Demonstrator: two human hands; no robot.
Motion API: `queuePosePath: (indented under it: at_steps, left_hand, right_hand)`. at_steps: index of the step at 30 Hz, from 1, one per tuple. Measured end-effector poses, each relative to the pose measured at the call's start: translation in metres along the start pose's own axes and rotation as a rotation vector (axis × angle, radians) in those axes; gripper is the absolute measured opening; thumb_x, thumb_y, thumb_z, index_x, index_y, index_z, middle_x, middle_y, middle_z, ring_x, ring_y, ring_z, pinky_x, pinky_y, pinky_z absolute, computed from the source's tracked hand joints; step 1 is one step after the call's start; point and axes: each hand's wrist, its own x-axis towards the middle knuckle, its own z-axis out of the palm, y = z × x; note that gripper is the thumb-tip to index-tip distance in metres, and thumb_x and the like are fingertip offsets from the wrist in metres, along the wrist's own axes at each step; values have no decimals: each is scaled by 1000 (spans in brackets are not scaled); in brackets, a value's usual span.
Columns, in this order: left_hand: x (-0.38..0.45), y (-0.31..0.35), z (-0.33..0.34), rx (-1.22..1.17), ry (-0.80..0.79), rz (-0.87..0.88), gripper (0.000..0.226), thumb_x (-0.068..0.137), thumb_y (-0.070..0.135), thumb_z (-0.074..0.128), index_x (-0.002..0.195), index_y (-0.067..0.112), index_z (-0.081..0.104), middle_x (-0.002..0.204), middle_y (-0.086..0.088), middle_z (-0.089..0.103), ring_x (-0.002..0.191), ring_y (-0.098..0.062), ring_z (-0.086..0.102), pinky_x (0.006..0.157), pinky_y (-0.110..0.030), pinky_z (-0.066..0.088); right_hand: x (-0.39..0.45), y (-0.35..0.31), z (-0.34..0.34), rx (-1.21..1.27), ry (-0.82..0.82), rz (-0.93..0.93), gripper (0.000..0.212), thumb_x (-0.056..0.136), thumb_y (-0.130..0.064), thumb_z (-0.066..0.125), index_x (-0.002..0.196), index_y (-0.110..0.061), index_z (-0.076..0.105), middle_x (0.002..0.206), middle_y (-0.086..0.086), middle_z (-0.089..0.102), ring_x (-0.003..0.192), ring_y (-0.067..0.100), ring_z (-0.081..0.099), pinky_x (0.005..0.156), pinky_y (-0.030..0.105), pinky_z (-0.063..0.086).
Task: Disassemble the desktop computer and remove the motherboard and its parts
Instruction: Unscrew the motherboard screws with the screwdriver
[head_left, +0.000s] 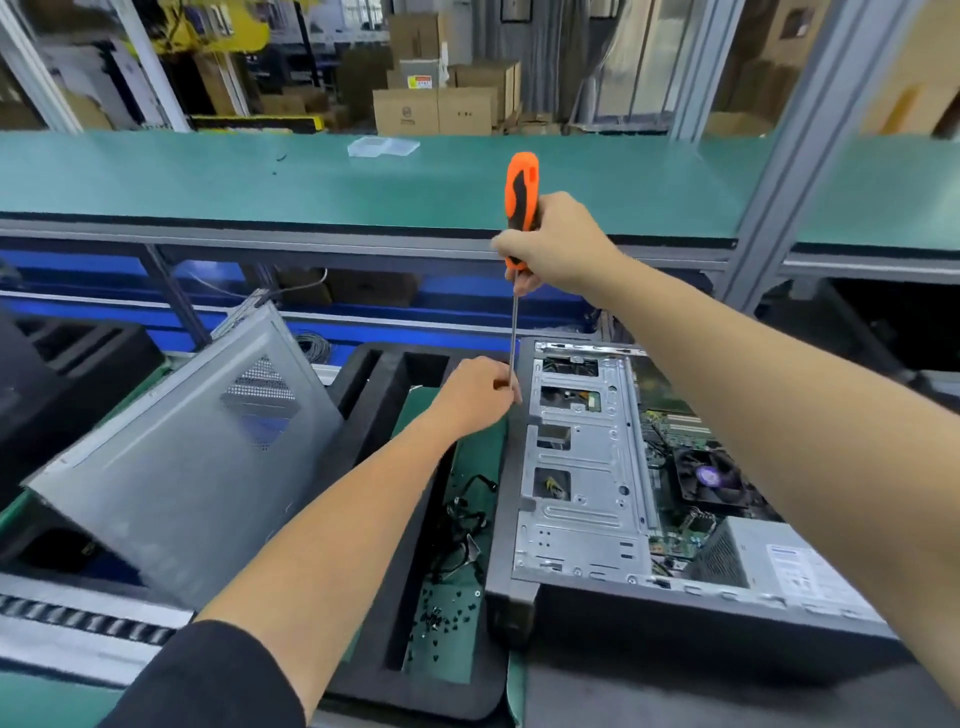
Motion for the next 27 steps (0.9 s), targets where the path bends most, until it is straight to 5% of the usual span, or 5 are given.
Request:
queuePosePath:
  at_steps: [6,11,15,21,27]
  left_hand:
    - [28,72,16,-21,183,143,29,84,-4,38,66,0,61,73,-14,63,71,-30,57,66,-40,51]
    - [41,132,58,-42,27,265,38,78,-5,39,54,18,56,69,1,62,58,-11,50,60,-28,40]
    - [50,155,101,-72,-76,272,41,78,-7,37,50,18,52,77,-9,65,50,-12,45,52,-24,36]
    - [59,182,155,-82,-242,259,43,76,-10,36,50,13,61,74,0,65,47,-3,47,40,-15,34]
    - [53,187,186,-90,-358,217,48,69,-11,41,46,22,67,56,13,64,45,3,52,45,-8,38]
  right_hand:
    - [-9,5,-83,119,231,-45,20,85,-6,58,70,-9,45,55,9,57,46,23,58,47,28,53]
    - [-26,22,-139,15,244,-60,19,84,-7,56,69,-11,44,62,17,57,39,16,57,41,22,45]
    - [-48,54,-172,-24,207,-11,20,81,-6,58,67,-12,45,62,18,60,41,19,59,43,23,47]
    - [-72,98,-212,-45,73,57,22,81,-5,61,67,-8,46,56,14,61,60,36,69,52,33,57]
    - [-87,125,-220,-59,-114,85,27,80,-4,67,68,-8,44,60,18,59,62,34,71,59,45,61]
